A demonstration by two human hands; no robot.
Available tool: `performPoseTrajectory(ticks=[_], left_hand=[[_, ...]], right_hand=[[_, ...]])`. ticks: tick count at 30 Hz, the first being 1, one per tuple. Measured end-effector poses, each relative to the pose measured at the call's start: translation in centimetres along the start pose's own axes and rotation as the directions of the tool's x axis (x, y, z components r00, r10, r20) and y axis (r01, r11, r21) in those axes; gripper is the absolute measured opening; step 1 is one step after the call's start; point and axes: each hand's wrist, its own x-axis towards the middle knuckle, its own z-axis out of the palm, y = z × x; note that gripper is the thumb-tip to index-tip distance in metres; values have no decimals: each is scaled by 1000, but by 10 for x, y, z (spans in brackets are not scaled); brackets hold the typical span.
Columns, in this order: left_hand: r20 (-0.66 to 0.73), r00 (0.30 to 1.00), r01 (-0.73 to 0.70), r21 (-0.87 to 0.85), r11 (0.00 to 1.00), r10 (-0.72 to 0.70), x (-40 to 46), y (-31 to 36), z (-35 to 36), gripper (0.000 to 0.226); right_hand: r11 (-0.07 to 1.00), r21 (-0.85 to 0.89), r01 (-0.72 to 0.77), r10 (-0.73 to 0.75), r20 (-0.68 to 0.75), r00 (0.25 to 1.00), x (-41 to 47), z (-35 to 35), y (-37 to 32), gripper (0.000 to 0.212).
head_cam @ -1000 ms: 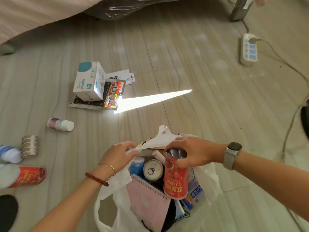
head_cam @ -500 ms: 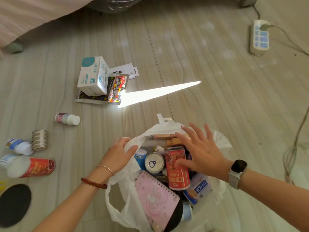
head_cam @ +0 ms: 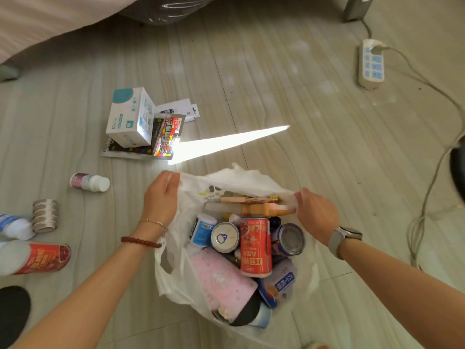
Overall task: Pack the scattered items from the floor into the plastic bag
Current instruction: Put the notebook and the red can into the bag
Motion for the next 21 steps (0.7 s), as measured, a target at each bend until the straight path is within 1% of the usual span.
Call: performPoseTrajectory(ticks=[2,4,5,6,7,9,11,12,14,15,17,18,19,21], left_hand=[[-64,996,-69,-38,997,66,12,16,-7,22],[-75,992,-107,-14,994,106,19,25,-6,26],[-43,994,-95,19,995,96,21,26,-2,29],[17,997,-70,73,995,69,21,23,5,32],[94,995,-46,148,988,32,20,17,11,35],[251,966,-25,309,951,-56,17,4,22,39],[345,933,-60,435,898,-104,17,-2,25,44],[369,922,-72,462,884,-117,18,0,24,44],[414,897,-46,436,899,-155,26,13,17,35],[460,869,-34,420,907,-181,32,23,10,34],[534,809,-18,440,898,-246,49,42,-8,39],[524,810,-3,456,890,-265,59,52,-19,39],[475,839,24,453,891,-264,67,64,-31,36],[303,922,104,406,908,-241,81,79,-54,29]], right_hand=[[994,98,-41,56,-156,986,-1,-12,-1,27],[975,213,-67,127,-282,951,5,-25,-9,30],[966,249,-68,147,-315,938,11,-31,-15,31],[972,229,-45,121,-333,935,18,-33,-21,30],[987,162,4,52,-338,940,24,-34,-27,28],[993,26,117,-105,-284,953,32,-31,-37,25],[977,-47,210,-215,-178,960,37,-26,-44,31],[969,-38,246,-248,-152,957,39,-26,-48,35],[945,26,326,-320,-142,937,45,-33,-59,37],[927,41,372,-365,-116,924,48,-39,-65,37],[883,44,468,-468,-9,884,54,-55,-78,38],[860,58,506,-509,58,859,57,-66,-84,38],[840,84,537,-543,107,833,58,-78,-92,37],[808,131,575,-589,123,799,58,-102,-108,34]])
